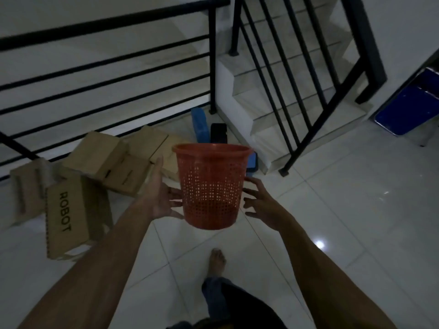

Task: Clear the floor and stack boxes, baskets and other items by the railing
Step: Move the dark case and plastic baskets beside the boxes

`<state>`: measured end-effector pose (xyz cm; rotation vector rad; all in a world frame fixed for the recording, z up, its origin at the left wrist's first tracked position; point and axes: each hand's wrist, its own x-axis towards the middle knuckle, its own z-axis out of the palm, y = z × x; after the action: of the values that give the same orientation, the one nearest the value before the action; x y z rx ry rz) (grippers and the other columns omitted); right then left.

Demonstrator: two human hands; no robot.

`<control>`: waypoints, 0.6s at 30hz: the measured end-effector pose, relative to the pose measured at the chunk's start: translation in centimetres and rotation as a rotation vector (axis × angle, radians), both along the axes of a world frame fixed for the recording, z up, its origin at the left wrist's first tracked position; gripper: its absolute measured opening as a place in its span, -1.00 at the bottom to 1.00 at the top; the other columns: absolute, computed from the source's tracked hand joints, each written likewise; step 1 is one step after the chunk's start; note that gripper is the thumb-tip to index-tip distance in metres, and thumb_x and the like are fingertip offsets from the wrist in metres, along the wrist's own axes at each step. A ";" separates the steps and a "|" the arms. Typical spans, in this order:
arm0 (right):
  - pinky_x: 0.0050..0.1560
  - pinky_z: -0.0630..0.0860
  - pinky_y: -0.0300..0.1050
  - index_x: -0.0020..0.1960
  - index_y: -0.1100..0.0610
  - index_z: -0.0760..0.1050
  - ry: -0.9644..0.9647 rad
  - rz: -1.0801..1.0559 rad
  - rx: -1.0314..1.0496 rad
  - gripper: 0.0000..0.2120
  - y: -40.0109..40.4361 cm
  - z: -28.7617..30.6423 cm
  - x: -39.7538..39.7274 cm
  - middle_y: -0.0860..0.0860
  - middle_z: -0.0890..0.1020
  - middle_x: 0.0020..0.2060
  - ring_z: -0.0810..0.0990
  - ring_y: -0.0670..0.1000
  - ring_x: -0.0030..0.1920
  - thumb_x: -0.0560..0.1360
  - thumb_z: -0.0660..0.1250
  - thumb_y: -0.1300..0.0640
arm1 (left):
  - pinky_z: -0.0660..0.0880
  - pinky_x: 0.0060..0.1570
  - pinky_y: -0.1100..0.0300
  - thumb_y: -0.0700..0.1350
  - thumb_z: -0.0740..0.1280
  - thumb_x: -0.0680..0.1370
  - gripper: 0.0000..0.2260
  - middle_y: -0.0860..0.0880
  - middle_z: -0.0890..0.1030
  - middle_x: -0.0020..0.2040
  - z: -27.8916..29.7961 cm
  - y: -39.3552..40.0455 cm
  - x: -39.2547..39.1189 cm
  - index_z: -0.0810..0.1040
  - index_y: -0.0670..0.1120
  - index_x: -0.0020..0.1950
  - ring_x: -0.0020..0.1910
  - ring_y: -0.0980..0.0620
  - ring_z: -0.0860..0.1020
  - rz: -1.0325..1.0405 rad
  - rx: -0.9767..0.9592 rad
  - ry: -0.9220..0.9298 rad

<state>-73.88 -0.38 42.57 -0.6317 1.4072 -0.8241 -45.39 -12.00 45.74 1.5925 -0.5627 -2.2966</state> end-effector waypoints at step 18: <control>0.03 0.52 0.35 0.39 0.23 0.38 -0.421 -0.113 0.548 -0.20 -22.2 0.5 -1.3 0.27 0.47 0.31 0.49 0.39 0.21 0.44 0.24 -0.40 | 0.57 0.02 -0.08 0.56 0.35 0.24 -0.05 -0.18 0.59 0.20 -3.2 -17.3 -4.4 0.51 -0.14 0.35 0.20 -0.15 0.54 -0.361 0.007 -0.166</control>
<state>-75.17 -22.58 43.02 0.0442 1.2077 -0.5753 -49.79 -29.25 42.55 1.8228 -0.9527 -2.4244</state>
